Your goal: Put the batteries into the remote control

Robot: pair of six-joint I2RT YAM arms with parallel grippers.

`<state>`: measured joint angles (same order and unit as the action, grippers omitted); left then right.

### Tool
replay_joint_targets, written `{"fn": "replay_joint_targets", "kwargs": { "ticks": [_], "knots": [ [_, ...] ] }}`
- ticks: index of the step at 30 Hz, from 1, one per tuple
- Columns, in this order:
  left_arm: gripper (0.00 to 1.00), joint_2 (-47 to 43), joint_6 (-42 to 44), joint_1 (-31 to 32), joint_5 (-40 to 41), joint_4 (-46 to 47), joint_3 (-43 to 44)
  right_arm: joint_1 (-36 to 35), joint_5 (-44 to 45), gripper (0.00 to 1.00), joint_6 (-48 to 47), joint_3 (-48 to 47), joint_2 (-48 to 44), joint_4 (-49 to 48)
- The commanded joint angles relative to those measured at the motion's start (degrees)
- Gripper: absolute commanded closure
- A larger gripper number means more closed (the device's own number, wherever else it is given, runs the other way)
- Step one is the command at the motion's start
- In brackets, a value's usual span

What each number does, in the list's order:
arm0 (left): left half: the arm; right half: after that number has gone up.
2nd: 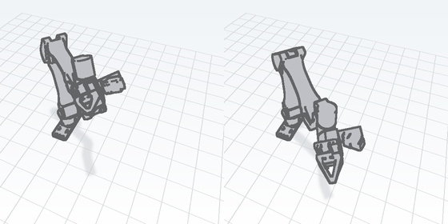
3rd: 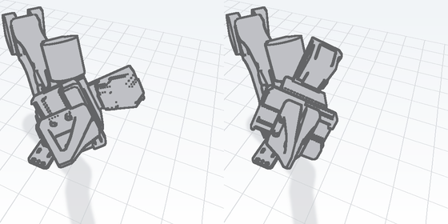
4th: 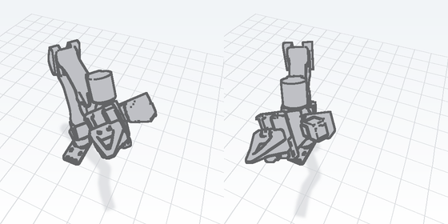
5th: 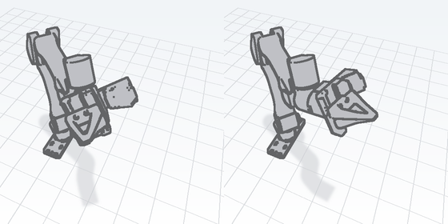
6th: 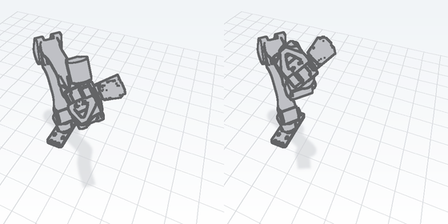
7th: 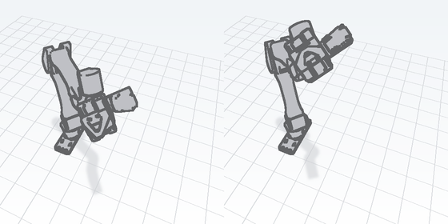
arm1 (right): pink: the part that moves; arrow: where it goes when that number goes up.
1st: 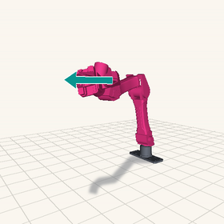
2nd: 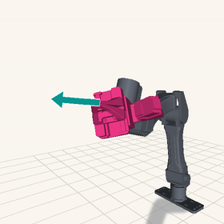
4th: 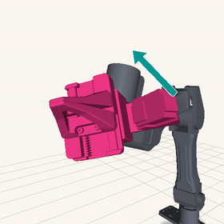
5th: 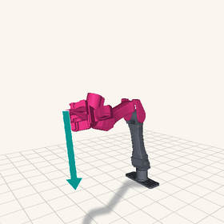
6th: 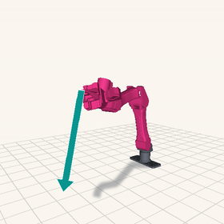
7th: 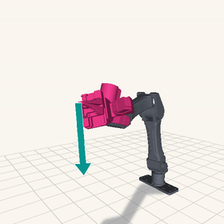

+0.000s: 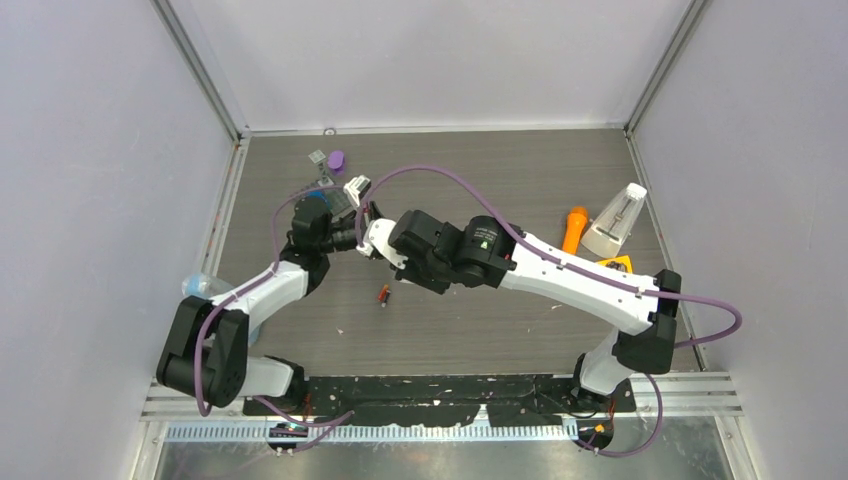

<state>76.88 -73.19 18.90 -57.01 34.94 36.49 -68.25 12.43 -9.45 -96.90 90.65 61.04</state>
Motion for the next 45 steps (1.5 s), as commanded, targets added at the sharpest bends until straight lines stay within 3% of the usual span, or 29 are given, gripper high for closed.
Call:
{"fn": "replay_joint_targets", "kwargs": {
  "ticks": [1, 9, 29, 45],
  "knots": [
    [1.0, 0.84, 4.38, 0.09, -2.41, -4.85, 2.31, -0.39, 2.53, 0.94, -2.76, -3.93, 0.23, 1.54],
    [1.0, 0.88, 10.65, 0.09, -3.67, -15.14, 4.81, -0.67, 0.4, 0.93, -3.18, -4.23, 1.8, 1.26],
    [1.0, 0.25, 9.44, 0.35, -4.13, -15.52, 3.51, -1.63, -2.92, 0.91, -3.9, -1.38, 3.72, -0.06],
    [1.0, -0.07, 6.1, 1.03, -4.42, -11.03, 1.86, -1.6, 0.78, 0.87, -3.82, -0.86, 6.44, -1.46]
  ]
}}
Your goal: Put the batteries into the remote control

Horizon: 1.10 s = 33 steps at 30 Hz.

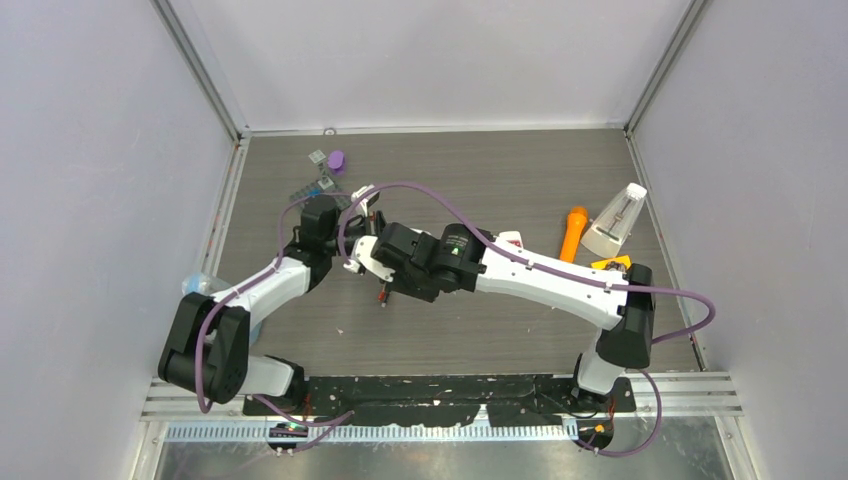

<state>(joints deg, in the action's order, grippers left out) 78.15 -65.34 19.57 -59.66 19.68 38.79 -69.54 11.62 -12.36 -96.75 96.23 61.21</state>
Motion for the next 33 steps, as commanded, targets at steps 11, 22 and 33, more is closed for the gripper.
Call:
{"fn": "replay_joint_targets", "kwargs": {
  "ticks": [11, 22, 33],
  "knots": [
    [1.0, -1.51, -2.58, 0.38, -1.74, 5.34, -0.6, -0.32, 5.68, 0.61, 1.59, -1.37, -0.62, -4.44],
    [1.0, -1.82, -6.73, 0.38, -1.4, 10.72, 0.94, 3.94, 1.63, 0.33, 12.81, -1.99, -12.32, -8.58],
    [1.0, -5.85, -29.01, 0.36, 7.42, 27.58, -1.28, 18.15, -4.85, 0.14, 38.71, 18.74, -32.04, -29.97]
  ]
}}
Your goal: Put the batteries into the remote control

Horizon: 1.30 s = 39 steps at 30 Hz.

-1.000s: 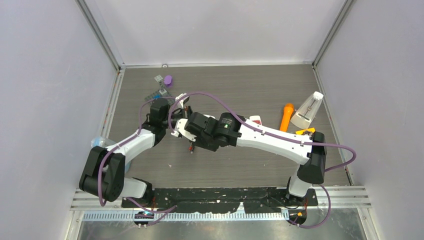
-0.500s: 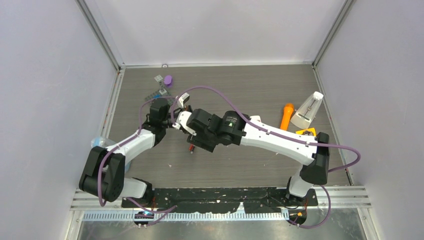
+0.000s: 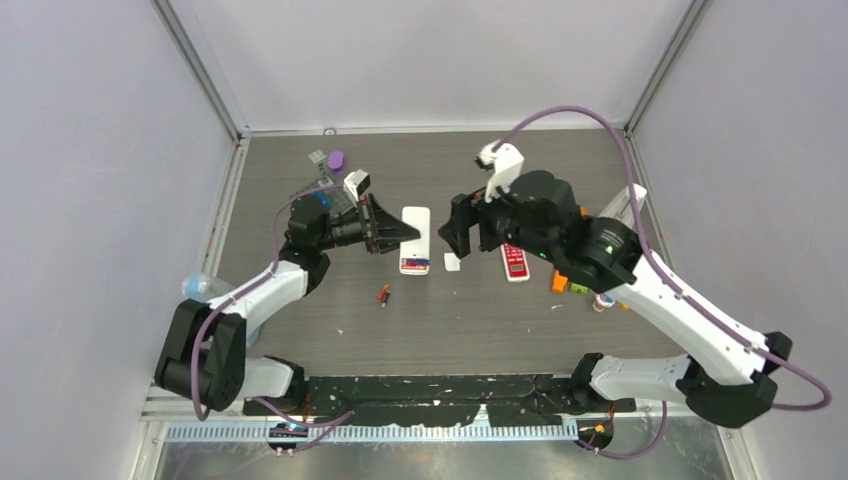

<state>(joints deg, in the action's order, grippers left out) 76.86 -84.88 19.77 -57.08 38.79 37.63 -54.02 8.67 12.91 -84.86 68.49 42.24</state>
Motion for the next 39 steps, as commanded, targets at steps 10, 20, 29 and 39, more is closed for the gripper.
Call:
{"fn": "replay_joint_targets", "kwargs": {
  "ticks": [10, 20, 29, 39],
  "knots": [
    [1.0, -12.83, -14.46, 0.18, 13.12, 3.29, 3.6, 4.18, -7.66, 0.07, 32.83, 19.23, -10.29, -29.58],
    [1.0, -15.09, -15.73, 0.17, 16.17, 2.58, 3.97, 4.19, -11.3, 0.24, 35.94, 21.62, -10.89, -34.68],
    [1.0, -15.19, -15.37, 0.18, 15.42, 2.18, 5.04, 4.21, -10.13, 0.39, 36.19, 21.12, -8.85, -31.58],
    [1.0, -16.37, -12.91, 0.18, 15.33, -0.68, 5.07, 4.19, -11.63, 0.41, 35.46, 20.53, -6.41, -31.3]
  ]
}}
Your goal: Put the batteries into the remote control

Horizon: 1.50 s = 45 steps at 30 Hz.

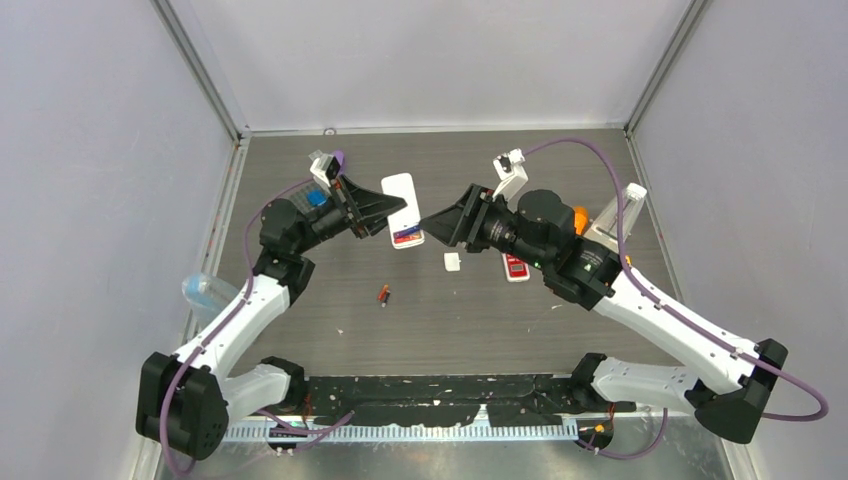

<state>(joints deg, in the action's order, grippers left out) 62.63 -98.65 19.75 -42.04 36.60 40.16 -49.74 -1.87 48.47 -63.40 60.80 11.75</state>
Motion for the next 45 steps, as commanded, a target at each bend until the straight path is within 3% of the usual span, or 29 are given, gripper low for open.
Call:
{"fn": "replay_joint_targets", "kwargs": {
  "ticks": [1, 16, 23, 37, 45],
  "knots": [
    [1.0, -2.14, 0.91, 0.2, 0.49, 1.4, 2.51, -0.1, -1.24, 0.41, -0.11, -0.94, 1.49, -0.79],
    [1.0, -1.87, 1.38, 0.2, 5.7, -1.5, 3.72, -2.5, -1.76, 0.45, -5.72, -6.27, 6.08, 4.37],
    [1.0, -4.03, 1.94, 0.2, 9.08, -7.26, 3.91, -6.0, 6.28, 0.45, -11.63, -11.98, 9.39, 11.46],
    [1.0, -8.39, 1.16, 0.2, 14.96, -16.37, 3.14, -13.39, 18.01, 0.43, -19.57, -14.06, 13.18, 11.58],
    [1.0, -10.25, 0.09, 0.2, 17.07, -19.3, 2.55, -17.7, 25.59, 0.44, -27.02, -18.33, 18.81, 16.97]
  ]
}}
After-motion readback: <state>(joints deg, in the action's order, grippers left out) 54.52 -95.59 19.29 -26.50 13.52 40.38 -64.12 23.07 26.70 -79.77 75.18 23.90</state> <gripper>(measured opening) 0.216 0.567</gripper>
